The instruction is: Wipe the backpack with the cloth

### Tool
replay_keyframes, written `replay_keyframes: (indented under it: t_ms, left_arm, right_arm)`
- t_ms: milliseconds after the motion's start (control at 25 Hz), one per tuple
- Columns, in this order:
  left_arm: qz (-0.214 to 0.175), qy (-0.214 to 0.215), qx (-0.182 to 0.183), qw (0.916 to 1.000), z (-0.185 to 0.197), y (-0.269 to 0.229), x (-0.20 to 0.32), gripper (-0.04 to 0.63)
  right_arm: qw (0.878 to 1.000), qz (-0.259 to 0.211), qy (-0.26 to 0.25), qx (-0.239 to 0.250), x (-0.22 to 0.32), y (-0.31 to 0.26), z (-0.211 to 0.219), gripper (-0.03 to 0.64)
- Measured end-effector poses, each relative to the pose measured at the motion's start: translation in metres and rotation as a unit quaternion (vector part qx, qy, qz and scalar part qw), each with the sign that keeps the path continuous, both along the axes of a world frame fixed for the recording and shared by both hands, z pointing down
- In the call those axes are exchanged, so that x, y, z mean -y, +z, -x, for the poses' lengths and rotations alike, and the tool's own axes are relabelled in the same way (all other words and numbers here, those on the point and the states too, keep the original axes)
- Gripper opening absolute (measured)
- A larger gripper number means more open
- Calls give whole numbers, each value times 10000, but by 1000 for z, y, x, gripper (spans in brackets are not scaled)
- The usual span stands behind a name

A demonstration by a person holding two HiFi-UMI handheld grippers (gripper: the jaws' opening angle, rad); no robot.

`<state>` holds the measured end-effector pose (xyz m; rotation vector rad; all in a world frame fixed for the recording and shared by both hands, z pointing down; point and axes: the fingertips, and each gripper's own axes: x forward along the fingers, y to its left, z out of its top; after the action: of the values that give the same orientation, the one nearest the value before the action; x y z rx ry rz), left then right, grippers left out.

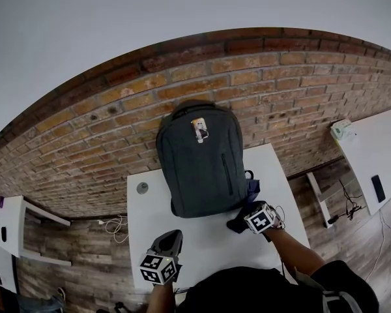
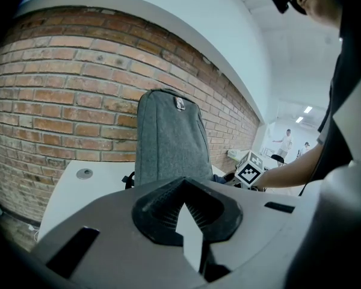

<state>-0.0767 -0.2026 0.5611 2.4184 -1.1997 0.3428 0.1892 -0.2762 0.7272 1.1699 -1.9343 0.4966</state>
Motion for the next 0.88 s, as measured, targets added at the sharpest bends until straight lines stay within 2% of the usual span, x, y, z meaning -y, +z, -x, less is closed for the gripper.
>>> replay_keyframes:
  t_ms: [200, 400, 560, 680, 880]
  left_arm:
    - [22, -45, -13, 10000, 1, 0, -2, -4]
    - [50, -77, -6, 10000, 3, 4, -2, -3]
    - [31, -102, -4, 9999, 5, 2, -1, -3]
    - [42, -132, -3, 9999, 7, 3, -1, -5]
    - [55, -257, -14, 9997, 14, 3, -4, -3]
  right_arm:
    - [9996, -217, 30, 168, 2, -16, 3, 101]
    - [9954, -866, -34, 402, 22, -52, 8, 101]
    - [9875, -1426, 39, 668, 42, -98, 14, 101]
    - [9813, -1763, -91, 769, 59, -129, 22, 101]
    - [9822, -1737, -351, 623, 68, -140, 29, 101]
